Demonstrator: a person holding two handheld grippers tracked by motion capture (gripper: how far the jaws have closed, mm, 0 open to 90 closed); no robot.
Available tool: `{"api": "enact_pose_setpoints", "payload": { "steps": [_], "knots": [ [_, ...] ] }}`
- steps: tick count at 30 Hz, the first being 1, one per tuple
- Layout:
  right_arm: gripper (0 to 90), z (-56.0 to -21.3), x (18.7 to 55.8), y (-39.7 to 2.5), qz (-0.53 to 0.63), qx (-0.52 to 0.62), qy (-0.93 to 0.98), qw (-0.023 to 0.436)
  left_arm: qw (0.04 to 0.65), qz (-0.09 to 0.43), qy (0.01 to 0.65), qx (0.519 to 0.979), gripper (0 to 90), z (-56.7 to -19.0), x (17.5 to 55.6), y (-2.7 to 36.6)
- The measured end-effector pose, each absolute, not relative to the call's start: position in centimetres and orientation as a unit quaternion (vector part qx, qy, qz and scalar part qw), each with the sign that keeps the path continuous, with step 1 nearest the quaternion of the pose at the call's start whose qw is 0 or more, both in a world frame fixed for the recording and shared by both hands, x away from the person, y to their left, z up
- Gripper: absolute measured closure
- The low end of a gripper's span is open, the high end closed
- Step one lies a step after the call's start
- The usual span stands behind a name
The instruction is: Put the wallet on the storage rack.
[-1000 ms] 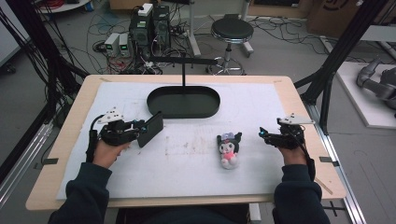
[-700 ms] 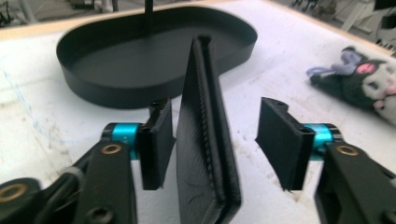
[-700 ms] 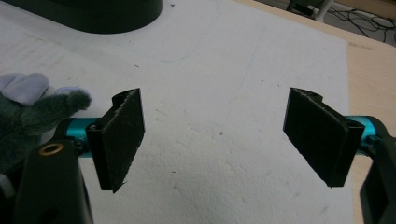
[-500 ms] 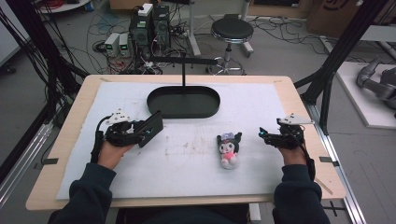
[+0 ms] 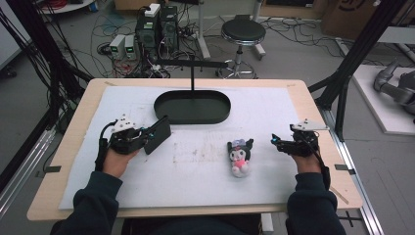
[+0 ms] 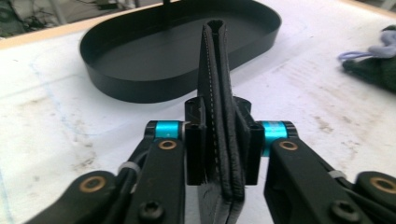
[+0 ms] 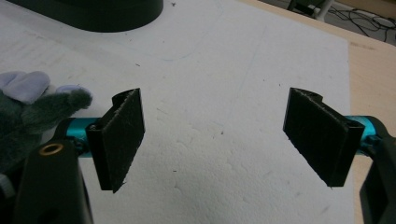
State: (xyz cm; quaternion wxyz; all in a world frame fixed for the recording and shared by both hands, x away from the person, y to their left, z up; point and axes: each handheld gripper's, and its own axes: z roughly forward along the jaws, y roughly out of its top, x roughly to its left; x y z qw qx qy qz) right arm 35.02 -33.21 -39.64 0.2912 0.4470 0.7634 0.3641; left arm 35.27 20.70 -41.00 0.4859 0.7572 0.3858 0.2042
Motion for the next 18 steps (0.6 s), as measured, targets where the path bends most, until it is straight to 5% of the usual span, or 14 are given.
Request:
{"api": "enact_pose_setpoints", "payload": {
  "steps": [18],
  "knots": [
    [20.9,-39.4,35.1,-33.4,0.374,0.452,0.756,0.290,0.566,0.214,0.361,0.709,78.9,-35.8,38.8,20.8]
  ]
}}
